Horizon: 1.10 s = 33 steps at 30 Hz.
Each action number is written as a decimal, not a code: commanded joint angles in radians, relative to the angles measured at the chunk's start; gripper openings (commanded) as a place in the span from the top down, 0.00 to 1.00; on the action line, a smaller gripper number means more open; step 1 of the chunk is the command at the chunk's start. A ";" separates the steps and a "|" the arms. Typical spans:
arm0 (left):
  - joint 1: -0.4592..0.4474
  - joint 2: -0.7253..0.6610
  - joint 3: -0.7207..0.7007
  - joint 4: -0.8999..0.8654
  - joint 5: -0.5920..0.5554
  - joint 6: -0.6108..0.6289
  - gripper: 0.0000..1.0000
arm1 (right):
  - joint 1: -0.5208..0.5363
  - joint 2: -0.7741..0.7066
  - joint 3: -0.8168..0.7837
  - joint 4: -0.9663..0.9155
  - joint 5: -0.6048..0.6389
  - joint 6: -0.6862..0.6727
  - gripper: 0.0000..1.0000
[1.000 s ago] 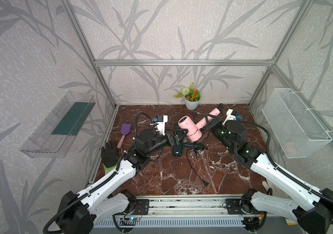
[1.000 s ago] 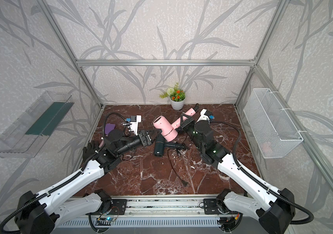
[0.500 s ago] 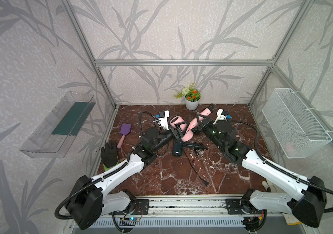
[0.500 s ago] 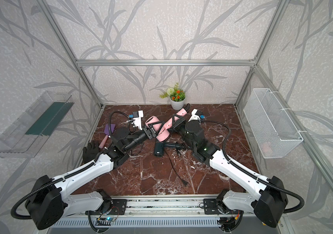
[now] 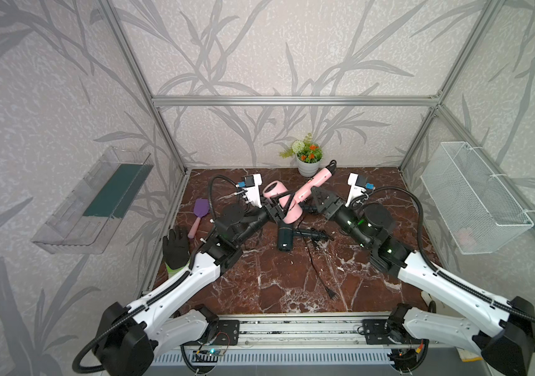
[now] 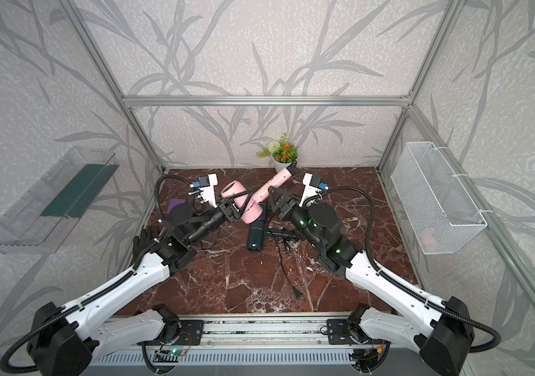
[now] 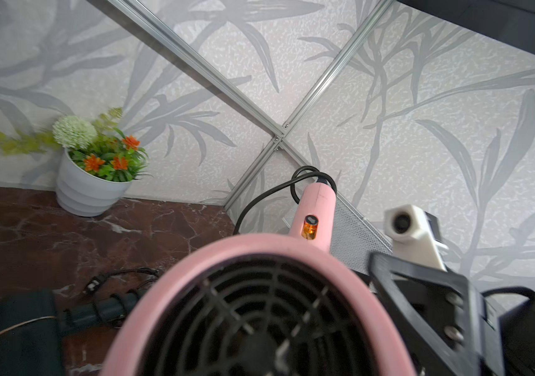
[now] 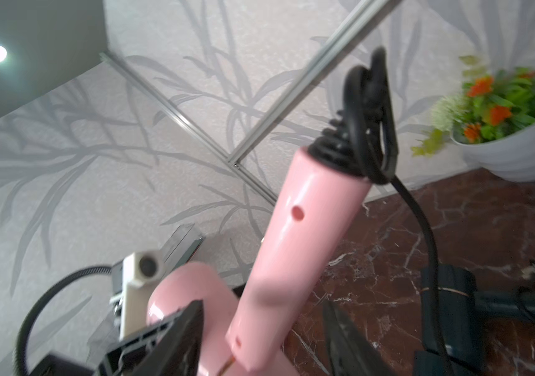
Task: Wrap the cord around the hair dryer
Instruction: Pick up the hair dryer from the center of the board, then wrap the power cord around the hair dryer.
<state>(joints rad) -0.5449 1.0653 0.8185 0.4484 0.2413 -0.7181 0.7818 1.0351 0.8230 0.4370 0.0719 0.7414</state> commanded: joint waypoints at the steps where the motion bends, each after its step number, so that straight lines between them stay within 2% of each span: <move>1: 0.129 -0.068 0.108 -0.081 0.043 -0.010 1.00 | 0.029 -0.115 -0.104 0.142 -0.125 -0.437 0.32; 3: 0.186 -0.078 0.148 -0.111 0.112 -0.033 1.00 | 0.045 -0.144 -0.184 0.163 -0.143 -0.542 0.27; 6: 0.213 -0.072 0.216 -0.155 0.186 -0.049 1.00 | 0.046 -0.097 -0.269 0.241 -0.204 -0.608 0.22; 10: 0.217 -0.053 0.289 -0.184 0.285 -0.084 1.00 | 0.047 0.067 -0.333 0.497 -0.225 -0.697 0.18; 14: 0.217 -0.045 0.341 -0.208 0.376 -0.119 1.00 | 0.037 0.236 -0.310 0.662 -0.221 -0.796 0.15; 19: 0.217 -0.083 0.379 -0.314 0.409 -0.099 1.00 | -0.051 0.371 -0.303 0.850 -0.221 -0.776 0.14; 23: 0.217 -0.117 0.380 -0.350 0.417 -0.099 1.00 | -0.095 0.451 -0.257 0.868 -0.273 -0.764 0.14; 26: 0.217 -0.128 0.397 -0.365 0.423 -0.102 1.00 | -0.128 0.541 -0.247 0.951 -0.297 -0.731 0.13; 33: 0.217 -0.123 0.448 -0.357 0.434 -0.135 1.00 | -0.134 0.718 -0.170 0.970 -0.410 -0.729 0.13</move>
<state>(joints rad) -0.3298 0.9623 1.2129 0.0307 0.6537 -0.8234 0.6479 1.7161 0.6067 1.3304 -0.2737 0.0101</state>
